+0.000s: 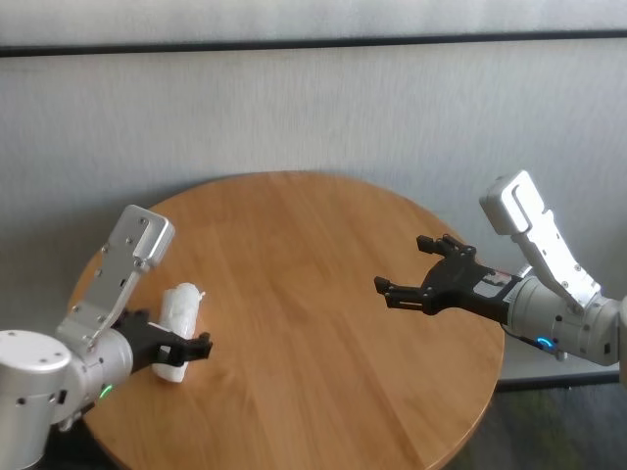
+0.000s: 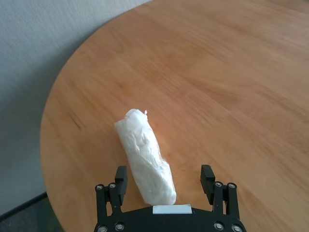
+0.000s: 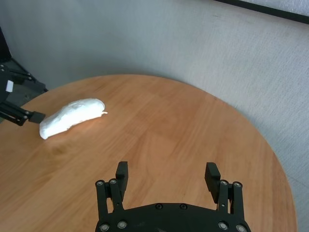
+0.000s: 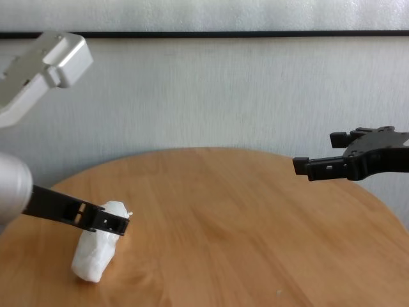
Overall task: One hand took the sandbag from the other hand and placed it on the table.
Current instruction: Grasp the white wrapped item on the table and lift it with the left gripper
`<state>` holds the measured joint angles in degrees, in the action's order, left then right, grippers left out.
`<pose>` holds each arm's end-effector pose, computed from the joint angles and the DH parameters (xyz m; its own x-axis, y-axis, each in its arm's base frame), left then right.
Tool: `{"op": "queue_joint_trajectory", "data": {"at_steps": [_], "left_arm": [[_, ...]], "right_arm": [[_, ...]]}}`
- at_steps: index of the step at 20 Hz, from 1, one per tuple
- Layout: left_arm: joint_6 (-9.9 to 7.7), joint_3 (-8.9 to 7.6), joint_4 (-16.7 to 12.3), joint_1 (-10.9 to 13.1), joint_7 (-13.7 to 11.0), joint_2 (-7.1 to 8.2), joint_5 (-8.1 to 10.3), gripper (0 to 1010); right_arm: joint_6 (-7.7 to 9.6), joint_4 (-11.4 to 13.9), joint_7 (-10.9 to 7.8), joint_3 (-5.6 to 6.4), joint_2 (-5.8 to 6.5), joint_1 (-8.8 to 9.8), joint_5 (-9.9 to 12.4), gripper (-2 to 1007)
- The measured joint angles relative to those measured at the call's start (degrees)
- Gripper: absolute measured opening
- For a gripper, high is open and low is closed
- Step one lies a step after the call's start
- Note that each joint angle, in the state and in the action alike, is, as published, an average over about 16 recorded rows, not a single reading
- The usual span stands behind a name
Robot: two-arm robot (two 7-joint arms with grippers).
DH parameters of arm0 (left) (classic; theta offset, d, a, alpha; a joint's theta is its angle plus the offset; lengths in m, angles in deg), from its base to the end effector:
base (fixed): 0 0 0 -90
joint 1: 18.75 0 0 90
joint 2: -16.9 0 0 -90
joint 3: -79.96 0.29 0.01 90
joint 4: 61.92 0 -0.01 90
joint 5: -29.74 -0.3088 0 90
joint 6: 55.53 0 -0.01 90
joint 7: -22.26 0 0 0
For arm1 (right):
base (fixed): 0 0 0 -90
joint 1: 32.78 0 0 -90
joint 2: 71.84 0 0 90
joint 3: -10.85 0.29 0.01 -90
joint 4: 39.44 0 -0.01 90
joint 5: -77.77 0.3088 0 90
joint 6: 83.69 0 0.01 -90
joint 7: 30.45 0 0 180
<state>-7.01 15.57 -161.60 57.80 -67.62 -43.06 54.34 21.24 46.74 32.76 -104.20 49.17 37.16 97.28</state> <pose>0.3509 0.0029 -0.2144 0.4327 0.8896 0.1462 -0.7869 0.2935 0.5428 0.3976 -0.0474 -0.2264 0.6960 -0.6998 0.1608 0.7098 0.6366 -0.3016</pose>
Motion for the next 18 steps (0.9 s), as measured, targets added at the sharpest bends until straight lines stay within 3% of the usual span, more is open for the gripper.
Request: {"op": "queue_joint_trajectory", "data": {"at_steps": [4,8,18], "left_arm": [[-1.19,-0.01,2.6,-1.4,2.1,-3.02,-1.09,1000],[-1.11,-0.12,5.7,-2.7,2.9,-5.08,-2.12,1000],[-0.24,-0.32,11.4,-4.9,2.1,-7.37,-3.59,1000]], "right_arm": [[0.0,0.0,0.0,0.0,0.0,0.0,0.0,1001],[0.0,0.0,0.0,0.0,0.0,0.0,0.0,1001],[0.0,0.0,0.0,0.0,0.0,0.0,0.0,1001]]}}
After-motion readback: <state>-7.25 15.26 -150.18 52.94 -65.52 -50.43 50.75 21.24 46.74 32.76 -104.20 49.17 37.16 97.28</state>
